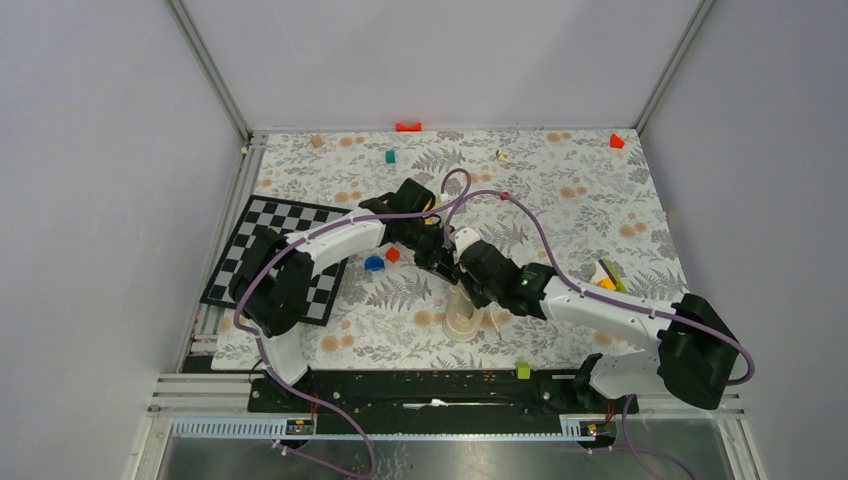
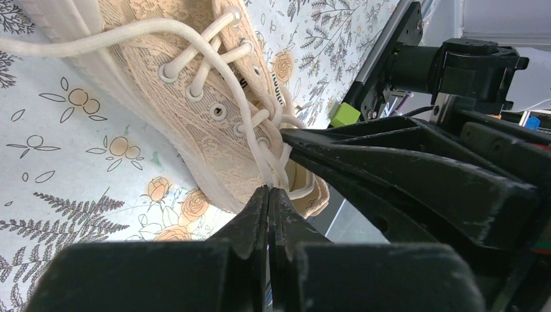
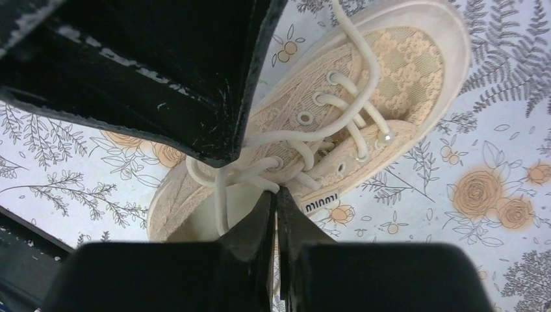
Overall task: Tie the shoes
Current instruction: Cross the shoelace with the shoelace.
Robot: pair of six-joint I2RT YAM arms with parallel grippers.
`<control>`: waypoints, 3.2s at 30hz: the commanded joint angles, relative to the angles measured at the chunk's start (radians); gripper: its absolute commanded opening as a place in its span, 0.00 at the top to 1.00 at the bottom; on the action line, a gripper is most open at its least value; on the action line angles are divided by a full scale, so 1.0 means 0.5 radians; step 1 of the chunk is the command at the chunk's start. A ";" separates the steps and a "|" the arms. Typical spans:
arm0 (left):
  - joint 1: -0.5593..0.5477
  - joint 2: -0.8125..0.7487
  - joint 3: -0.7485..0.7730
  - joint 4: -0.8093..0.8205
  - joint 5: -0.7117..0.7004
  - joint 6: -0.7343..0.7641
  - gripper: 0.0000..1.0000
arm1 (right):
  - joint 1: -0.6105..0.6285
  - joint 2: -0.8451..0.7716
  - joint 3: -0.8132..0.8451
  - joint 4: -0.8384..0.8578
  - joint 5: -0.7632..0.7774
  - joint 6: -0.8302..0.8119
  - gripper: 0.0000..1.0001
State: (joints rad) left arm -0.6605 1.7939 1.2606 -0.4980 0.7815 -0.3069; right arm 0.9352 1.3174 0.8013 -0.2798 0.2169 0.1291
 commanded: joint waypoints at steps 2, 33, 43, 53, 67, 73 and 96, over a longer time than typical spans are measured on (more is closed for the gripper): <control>-0.001 -0.051 0.021 0.066 0.046 0.025 1.00 | 0.011 -0.191 -0.004 0.073 0.228 0.068 1.00; -0.001 -0.088 -0.071 0.134 0.073 -0.018 1.00 | -0.155 -0.123 -0.016 0.783 1.112 -0.133 1.00; 0.007 -0.066 -0.076 0.140 0.085 -0.018 1.00 | -0.166 0.004 -0.041 0.664 1.434 0.043 0.53; 0.005 -0.075 -0.086 0.140 0.079 -0.015 1.00 | -0.468 -0.186 0.020 -0.063 0.648 0.971 0.42; 0.003 -0.069 -0.080 0.145 0.105 -0.020 1.00 | -0.667 -0.476 -0.504 0.365 0.089 1.767 0.40; 0.002 -0.072 -0.081 0.146 0.106 -0.021 1.00 | -0.682 -0.463 -0.585 0.511 0.027 1.868 0.43; 0.002 -0.075 -0.076 0.145 0.121 -0.017 1.00 | -0.742 -0.175 -0.634 0.934 -0.259 2.135 0.64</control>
State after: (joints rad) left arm -0.6598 1.7920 1.2274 -0.4473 0.8055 -0.3218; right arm 0.5690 1.2282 0.4774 0.1333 0.0978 1.1633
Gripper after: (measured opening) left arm 0.010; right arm 0.443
